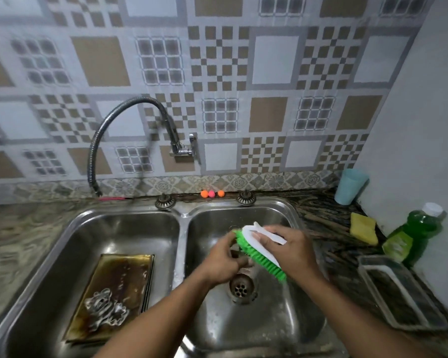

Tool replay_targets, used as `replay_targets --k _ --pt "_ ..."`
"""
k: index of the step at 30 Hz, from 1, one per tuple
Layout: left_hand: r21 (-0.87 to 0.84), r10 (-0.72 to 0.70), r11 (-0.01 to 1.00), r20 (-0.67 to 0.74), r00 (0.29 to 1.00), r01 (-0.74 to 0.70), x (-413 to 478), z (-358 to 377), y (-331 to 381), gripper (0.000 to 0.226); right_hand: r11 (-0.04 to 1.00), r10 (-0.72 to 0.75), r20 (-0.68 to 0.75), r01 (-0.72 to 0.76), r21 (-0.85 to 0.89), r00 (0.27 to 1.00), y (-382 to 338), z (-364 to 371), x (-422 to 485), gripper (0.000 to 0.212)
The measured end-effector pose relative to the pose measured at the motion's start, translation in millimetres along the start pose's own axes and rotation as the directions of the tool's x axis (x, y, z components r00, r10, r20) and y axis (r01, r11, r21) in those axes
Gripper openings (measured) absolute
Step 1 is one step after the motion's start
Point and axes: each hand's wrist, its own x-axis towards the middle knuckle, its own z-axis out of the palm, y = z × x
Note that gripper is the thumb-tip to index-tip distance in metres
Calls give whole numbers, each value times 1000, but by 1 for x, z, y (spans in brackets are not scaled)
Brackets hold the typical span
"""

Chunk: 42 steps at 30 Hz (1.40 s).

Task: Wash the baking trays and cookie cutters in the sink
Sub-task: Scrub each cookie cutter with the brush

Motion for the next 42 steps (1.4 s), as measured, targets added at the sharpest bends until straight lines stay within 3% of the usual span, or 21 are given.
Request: replay_targets --k 5,8,10,13,18,21,25,28,32,36,40,42 --pt "13 -16 1000 17 1000 15 -18 -37 -11 60 1000 -1 -26 1 9 1000 -17 29 5 30" --pt "-29 -12 1000 -15 1000 12 -18 -54 -10 61 993 -72 43 68 91 996 -42 54 1 19" --pt "-47 -24 999 22 999 25 -23 -66 -11 59 994 -34 48 29 102 998 -41 66 -4 20" --pt "-112 -47 993 11 999 48 -33 -84 -15 56 990 55 -68 -45 133 996 -37 72 3 24" --pt "-248 -51 967 40 998 59 -35 -106 -12 60 976 90 -27 -83 200 996 -48 103 -7 15" --pt "-309 -62 949 23 998 66 -40 -113 -18 65 962 138 -96 -110 248 986 -53 112 -4 18" --pt "-362 -48 931 33 998 57 -42 -129 -17 65 929 180 -43 -155 337 983 -57 129 -16 25" --pt "-446 -70 892 36 997 79 -46 -140 -17 68 940 203 -117 -160 302 972 -50 127 -20 29" --pt "-456 -61 885 79 995 90 -47 -145 -16 65 979 152 10 -152 134 988 -53 135 -26 20" --pt "-477 -61 873 105 993 104 -51 -152 -23 65 997 77 -90 -78 -9 993 -50 125 -27 30" --pt "-441 -62 888 174 983 134 -51 -155 -22 63 996 23 -7 -23 -82 1000 -62 129 -32 40" --pt "-451 -66 881 177 982 140 -53 -158 -25 63 989 25 -49 -32 -143 999 -58 120 -29 42"
